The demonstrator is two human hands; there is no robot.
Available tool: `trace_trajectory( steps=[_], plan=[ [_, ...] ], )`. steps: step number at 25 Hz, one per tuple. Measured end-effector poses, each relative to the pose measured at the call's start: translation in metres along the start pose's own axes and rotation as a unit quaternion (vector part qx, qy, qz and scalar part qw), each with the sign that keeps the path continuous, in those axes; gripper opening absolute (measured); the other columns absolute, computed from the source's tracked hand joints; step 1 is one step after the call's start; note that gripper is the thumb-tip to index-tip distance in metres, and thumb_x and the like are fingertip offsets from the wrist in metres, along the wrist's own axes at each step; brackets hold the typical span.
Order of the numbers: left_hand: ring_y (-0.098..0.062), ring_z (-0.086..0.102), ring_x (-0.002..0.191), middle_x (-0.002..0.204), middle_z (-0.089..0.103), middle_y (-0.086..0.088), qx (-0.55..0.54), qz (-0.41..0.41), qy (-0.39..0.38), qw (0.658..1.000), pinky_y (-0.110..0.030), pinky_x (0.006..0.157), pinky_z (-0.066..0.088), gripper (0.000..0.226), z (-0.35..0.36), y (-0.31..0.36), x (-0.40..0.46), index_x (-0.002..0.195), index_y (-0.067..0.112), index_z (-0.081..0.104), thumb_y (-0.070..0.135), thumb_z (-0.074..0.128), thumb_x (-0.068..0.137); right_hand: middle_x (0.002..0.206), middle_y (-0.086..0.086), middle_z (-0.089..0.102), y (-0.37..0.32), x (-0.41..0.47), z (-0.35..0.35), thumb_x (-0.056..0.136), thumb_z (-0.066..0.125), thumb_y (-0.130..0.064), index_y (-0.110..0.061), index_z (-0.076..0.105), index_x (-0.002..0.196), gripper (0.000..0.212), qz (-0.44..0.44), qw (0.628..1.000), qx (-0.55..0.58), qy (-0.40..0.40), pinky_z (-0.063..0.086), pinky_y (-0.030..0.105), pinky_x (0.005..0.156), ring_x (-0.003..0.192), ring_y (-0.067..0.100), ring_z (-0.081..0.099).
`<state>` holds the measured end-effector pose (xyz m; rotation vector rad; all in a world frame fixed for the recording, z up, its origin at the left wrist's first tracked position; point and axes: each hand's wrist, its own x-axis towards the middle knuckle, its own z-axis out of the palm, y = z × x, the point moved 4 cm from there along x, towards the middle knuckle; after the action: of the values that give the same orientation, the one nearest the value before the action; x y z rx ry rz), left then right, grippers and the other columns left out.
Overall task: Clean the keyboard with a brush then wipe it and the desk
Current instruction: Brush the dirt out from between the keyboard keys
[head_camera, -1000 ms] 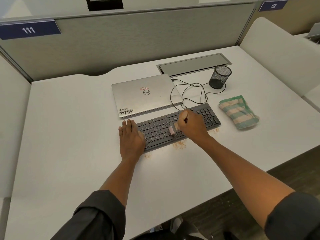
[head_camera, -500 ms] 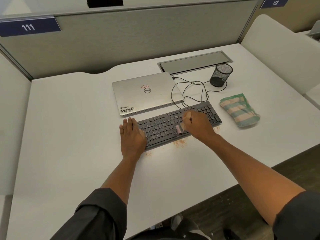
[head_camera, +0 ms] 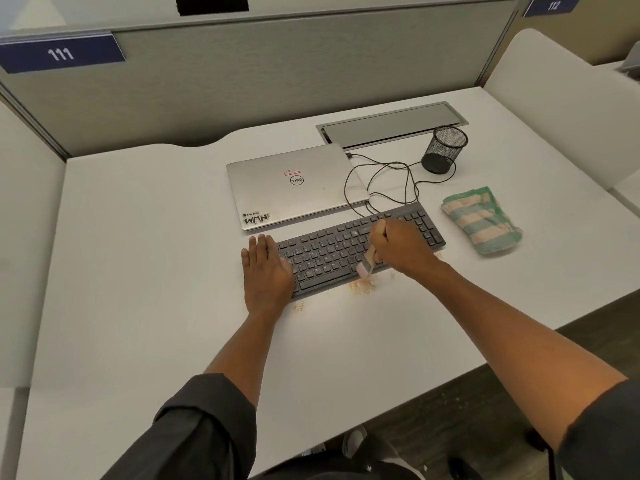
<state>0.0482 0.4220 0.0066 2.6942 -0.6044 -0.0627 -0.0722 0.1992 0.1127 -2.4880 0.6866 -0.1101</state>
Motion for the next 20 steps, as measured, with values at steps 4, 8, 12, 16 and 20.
trace_trajectory(
  steps=[4, 8, 12, 16, 20],
  plan=[
    [-0.029, 0.007, 0.156, 0.166, 0.023, -0.016, 0.001, -0.002, 0.000, 1.000, -0.042, 0.127, -0.001, 0.062, 0.000, 0.001, 0.000, 0.157, -0.001, 0.023, 0.022, 0.036, 0.101, 0.076, 0.003, 0.070, -0.003, -0.001, -0.005, 0.096, 0.043, -0.017, -0.014, 0.067, 0.091, 0.024, -0.011, 0.996, 0.077, 0.034, 0.048, 0.027, 0.058, 0.073, 0.019, 0.066],
    [-0.029, 0.007, 0.156, 0.166, 0.022, -0.016, 0.004, -0.004, 0.004, 1.000, -0.042, 0.127, -0.001, 0.062, 0.001, 0.000, 0.000, 0.158, 0.000, 0.022, 0.021, 0.036, 0.102, 0.069, -0.001, 0.070, -0.004, -0.011, 0.008, 0.095, 0.048, -0.017, -0.017, 0.069, 0.087, 0.022, 0.008, 0.996, 0.077, -0.035, 0.050, 0.027, 0.059, 0.067, 0.013, 0.067],
    [-0.029, 0.008, 0.156, 0.166, 0.023, -0.016, 0.006, -0.004, 0.003, 1.000, -0.042, 0.127, -0.001, 0.062, 0.001, 0.000, 0.001, 0.158, 0.000, 0.022, 0.020, 0.035, 0.101, 0.075, 0.003, 0.070, 0.003, -0.008, -0.008, 0.097, 0.043, -0.018, -0.011, 0.067, 0.092, 0.025, -0.002, 0.996, 0.079, 0.030, 0.051, 0.032, 0.066, 0.074, 0.017, 0.066],
    [-0.029, 0.008, 0.156, 0.166, 0.023, -0.016, 0.002, -0.004, 0.003, 1.000, -0.043, 0.127, 0.000, 0.062, 0.001, -0.001, 0.000, 0.158, -0.001, 0.022, 0.020, 0.035, 0.101, 0.075, 0.004, 0.065, 0.005, -0.003, -0.001, 0.099, 0.040, -0.023, -0.014, 0.065, 0.093, 0.027, -0.026, 0.995, 0.074, 0.059, 0.043, 0.031, 0.059, 0.068, 0.018, 0.058],
    [-0.029, 0.007, 0.156, 0.166, 0.021, -0.016, 0.004, -0.003, -0.001, 1.000, -0.043, 0.127, -0.001, 0.062, 0.000, 0.001, 0.000, 0.158, 0.000, 0.021, 0.021, 0.034, 0.101, 0.069, 0.007, 0.064, -0.014, -0.024, 0.025, 0.097, 0.042, -0.018, -0.015, 0.066, 0.090, 0.025, -0.111, 0.991, 0.078, -0.015, 0.036, 0.029, 0.048, 0.053, 0.015, 0.049]
  ],
)
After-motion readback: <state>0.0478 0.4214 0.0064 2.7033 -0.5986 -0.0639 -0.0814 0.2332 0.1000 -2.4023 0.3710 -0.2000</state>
